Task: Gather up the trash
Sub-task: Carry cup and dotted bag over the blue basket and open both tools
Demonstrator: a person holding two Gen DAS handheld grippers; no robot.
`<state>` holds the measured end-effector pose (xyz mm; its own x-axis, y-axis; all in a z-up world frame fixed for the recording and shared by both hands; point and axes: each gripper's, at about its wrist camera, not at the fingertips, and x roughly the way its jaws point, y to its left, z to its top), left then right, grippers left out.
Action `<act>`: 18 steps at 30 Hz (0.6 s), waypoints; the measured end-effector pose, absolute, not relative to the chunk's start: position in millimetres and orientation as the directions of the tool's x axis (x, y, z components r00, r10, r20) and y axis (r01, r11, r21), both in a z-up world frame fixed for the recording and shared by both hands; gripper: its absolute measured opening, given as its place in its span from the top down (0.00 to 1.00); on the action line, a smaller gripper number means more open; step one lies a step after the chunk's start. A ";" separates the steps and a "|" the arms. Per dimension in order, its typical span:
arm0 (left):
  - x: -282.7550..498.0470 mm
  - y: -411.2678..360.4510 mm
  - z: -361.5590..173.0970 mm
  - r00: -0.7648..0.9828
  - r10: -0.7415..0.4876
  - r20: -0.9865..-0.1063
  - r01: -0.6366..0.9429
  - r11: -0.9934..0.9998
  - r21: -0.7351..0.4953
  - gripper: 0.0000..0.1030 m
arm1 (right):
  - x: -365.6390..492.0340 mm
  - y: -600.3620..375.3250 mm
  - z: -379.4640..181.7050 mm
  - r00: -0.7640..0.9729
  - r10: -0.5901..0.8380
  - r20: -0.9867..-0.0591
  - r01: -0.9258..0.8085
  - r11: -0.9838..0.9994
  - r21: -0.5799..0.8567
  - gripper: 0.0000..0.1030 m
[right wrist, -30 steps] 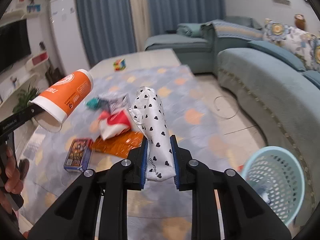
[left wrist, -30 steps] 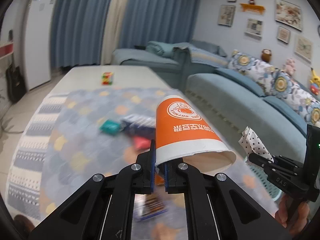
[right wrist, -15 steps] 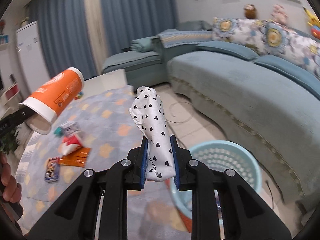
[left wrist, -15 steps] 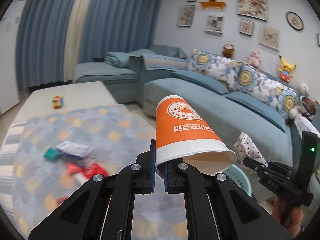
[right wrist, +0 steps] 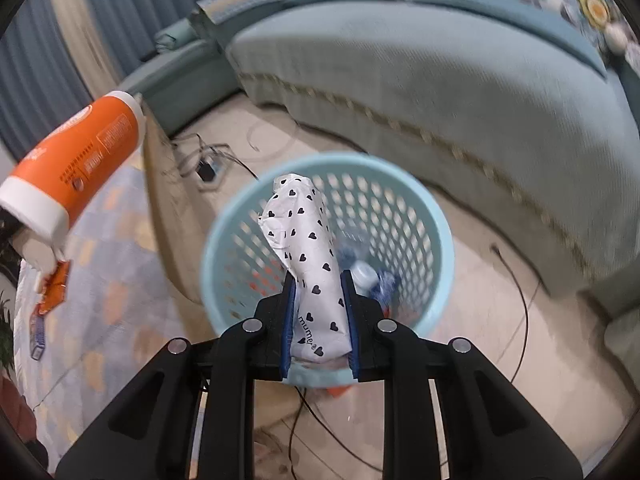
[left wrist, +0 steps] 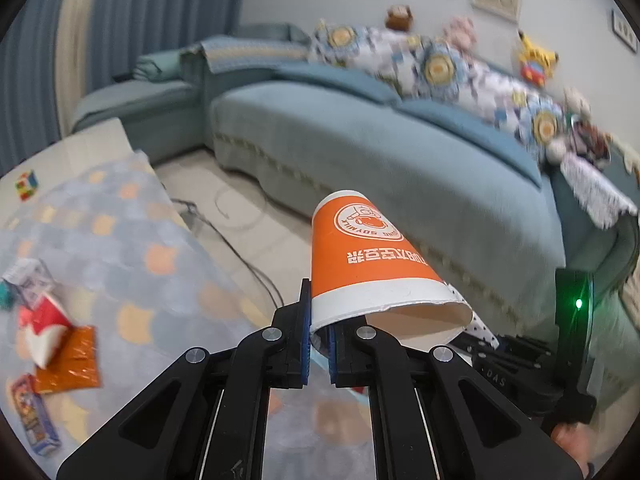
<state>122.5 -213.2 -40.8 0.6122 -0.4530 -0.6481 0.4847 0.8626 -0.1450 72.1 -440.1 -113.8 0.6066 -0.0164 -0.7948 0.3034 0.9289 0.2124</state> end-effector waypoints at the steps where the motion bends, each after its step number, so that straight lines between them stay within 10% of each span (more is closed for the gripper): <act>1: 123.7 -217.9 -48.0 0.601 -0.449 -0.662 0.491 0.860 -0.137 0.96 | 72.4 -443.1 -122.8 0.587 -0.011 -0.809 0.317 0.923 0.217 0.82; 13: 132.8 -245.4 -95.0 0.499 -0.422 -0.757 0.533 0.838 -0.116 0.95 | 73.5 -458.6 -165.7 0.497 0.026 -0.867 0.381 0.892 0.245 0.79; 18: 133.6 -249.2 -99.8 0.479 -0.425 -0.768 0.536 0.834 -0.127 0.94 | 71.5 -463.3 -165.3 0.503 0.028 -0.864 0.396 0.881 0.259 0.51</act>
<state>133.6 -249.2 -99.8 0.4791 -0.4251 -0.7680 0.5365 0.8343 -0.1271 71.5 -463.3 -165.3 0.5031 0.0276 -0.8638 0.3958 0.8811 0.2587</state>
